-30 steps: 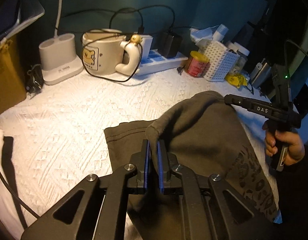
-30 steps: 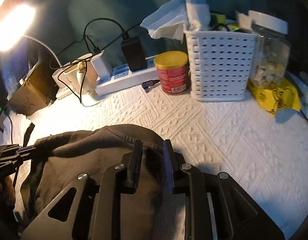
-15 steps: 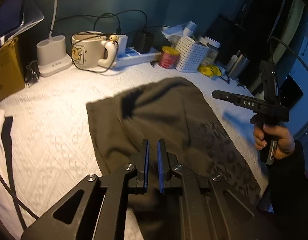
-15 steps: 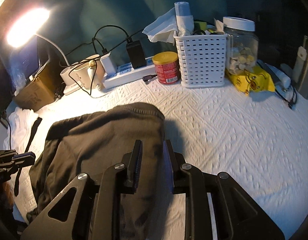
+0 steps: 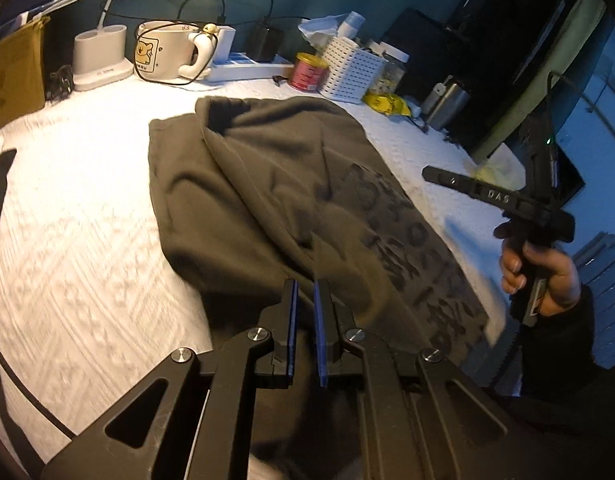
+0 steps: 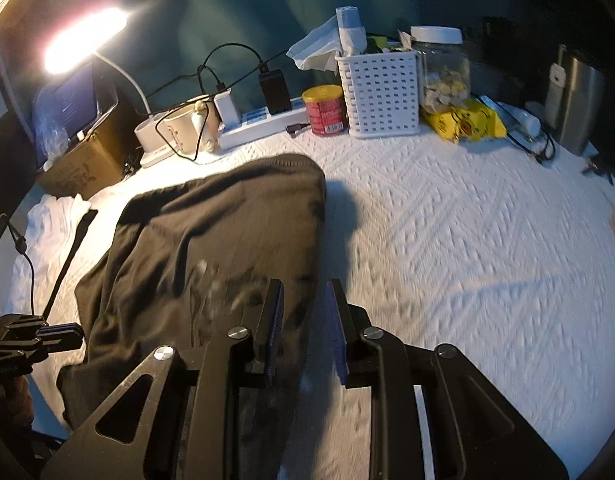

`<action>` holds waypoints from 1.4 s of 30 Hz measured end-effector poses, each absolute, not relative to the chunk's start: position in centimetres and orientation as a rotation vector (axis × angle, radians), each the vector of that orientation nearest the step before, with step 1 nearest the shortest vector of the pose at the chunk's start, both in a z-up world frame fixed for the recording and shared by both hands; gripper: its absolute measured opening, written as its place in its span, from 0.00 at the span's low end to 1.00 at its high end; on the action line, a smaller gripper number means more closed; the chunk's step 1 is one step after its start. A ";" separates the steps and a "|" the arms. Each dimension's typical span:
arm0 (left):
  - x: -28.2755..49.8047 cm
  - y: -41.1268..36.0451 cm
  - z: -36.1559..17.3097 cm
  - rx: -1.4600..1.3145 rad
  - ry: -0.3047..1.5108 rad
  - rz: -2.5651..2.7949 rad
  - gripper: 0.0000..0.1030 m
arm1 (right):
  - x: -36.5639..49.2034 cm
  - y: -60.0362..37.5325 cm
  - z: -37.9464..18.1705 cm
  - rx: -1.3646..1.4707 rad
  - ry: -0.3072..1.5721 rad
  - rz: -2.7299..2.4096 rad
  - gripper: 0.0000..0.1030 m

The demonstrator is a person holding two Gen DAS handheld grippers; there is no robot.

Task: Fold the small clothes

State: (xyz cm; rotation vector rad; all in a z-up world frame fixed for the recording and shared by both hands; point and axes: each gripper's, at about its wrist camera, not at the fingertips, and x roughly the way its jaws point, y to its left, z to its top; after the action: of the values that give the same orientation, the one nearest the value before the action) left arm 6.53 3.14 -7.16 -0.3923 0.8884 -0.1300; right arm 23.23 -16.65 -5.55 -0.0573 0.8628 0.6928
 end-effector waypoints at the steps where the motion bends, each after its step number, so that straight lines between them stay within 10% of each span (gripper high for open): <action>1: 6.2 3.0 -7.2 -0.389 0.888 -0.129 0.07 | 22.8 -16.9 -5.7 -0.054 0.863 0.692 0.39; 3: 5.6 2.5 -7.4 -0.376 0.897 -0.122 0.08 | 21.8 -17.7 -6.0 -0.049 0.866 0.691 0.39; 7: 4.8 1.6 -8.1 -0.355 0.912 -0.092 0.45 | 19.9 -18.9 -6.4 -0.039 0.872 0.696 0.39; 15: 3.8 -0.4 -9.0 -0.314 0.934 -0.089 0.47 | 15.5 -21.0 -7.4 -0.015 0.883 0.756 0.39; 17: 3.7 -0.9 -9.3 -0.302 0.943 -0.089 0.44 | 14.4 -21.2 -8.0 -0.013 0.892 0.787 0.39; 21: 3.2 -1.9 -9.1 -0.296 0.955 -0.105 0.04 | 12.9 -21.3 -9.6 -0.002 0.916 0.825 0.36; 27: 1.8 -2.8 -6.8 -0.301 0.945 -0.055 0.03 | 11.7 -22.1 -10.2 0.031 0.877 0.863 0.07; 42: 1.0 -6.3 -10.3 -0.129 0.928 0.029 0.03 | 12.2 -22.0 -10.5 -0.016 0.828 0.770 0.06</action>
State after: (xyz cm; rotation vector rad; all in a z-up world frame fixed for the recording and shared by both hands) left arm 0.97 -6.32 -10.31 -0.1291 0.9280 0.0292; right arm 12.21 -22.00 -10.53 -0.0159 0.8278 0.7698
